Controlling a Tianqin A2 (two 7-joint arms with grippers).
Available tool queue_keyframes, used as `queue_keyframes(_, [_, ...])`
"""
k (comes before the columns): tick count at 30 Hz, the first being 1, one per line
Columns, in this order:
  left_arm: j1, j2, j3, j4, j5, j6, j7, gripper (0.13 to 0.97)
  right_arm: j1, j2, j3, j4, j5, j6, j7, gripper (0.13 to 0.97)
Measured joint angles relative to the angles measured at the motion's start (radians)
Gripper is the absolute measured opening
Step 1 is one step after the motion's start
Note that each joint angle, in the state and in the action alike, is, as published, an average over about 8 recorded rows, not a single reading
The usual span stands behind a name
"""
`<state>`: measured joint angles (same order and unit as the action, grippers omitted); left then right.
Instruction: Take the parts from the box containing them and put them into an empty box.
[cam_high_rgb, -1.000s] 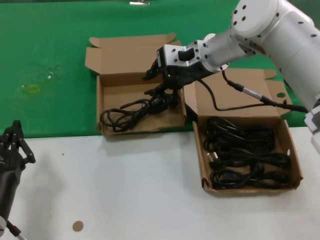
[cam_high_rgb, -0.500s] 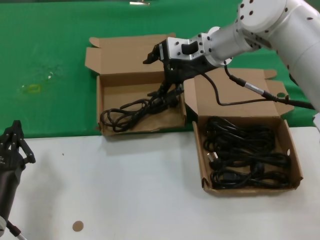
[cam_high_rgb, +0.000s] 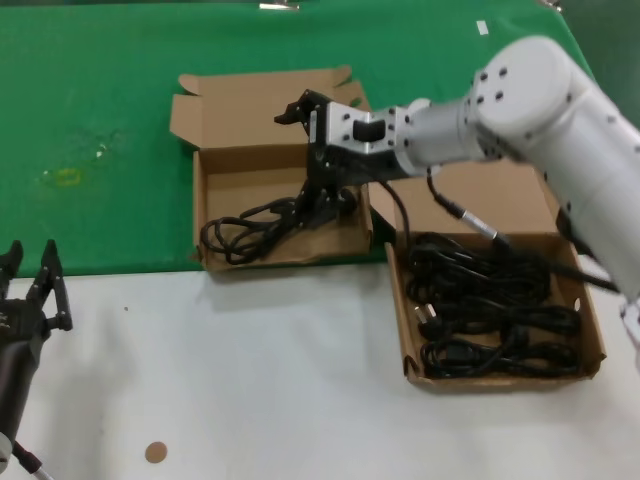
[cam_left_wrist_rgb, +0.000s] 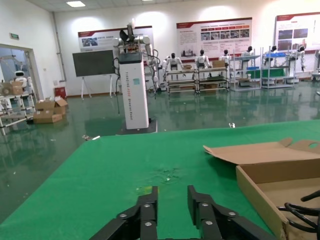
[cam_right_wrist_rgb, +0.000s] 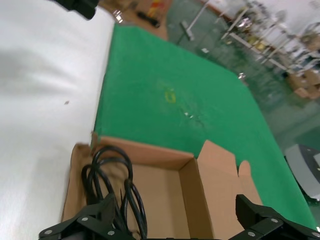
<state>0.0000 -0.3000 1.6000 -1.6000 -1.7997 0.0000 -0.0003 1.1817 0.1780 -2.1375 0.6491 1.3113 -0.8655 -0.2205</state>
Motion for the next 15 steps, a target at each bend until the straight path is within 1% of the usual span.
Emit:
queue_keyframes(3, [0.0,0.0,0.0,0.0,0.0,0.0,0.0,0.235,-0.053,0.005,0.024,0.042,0.022,0.039,0.01,0.797])
queue_keyframes(8, [0.0,0.0,0.0,0.0,0.0,0.0,0.0,0.329,-0.144,0.015,0.066,0.116,0.059,0.105,0.027,0.886])
queue_keyframes(11, [0.0,0.0,0.0,0.0,0.0,0.0,0.0,0.386,-0.198,0.02,0.09,0.159,0.082,0.145,0.037,0.904])
queue_keyframes(12, [0.0,0.0,0.0,0.0,0.0,0.0,0.0,0.386,-0.216,0.022,0.099,0.174,0.089,0.158,0.04,0.913])
queue_keyframes(15, [0.0,0.0,0.0,0.0,0.0,0.0,0.0,0.468,-0.269,0.028,0.123,0.217,0.111,0.197,0.05,0.939])
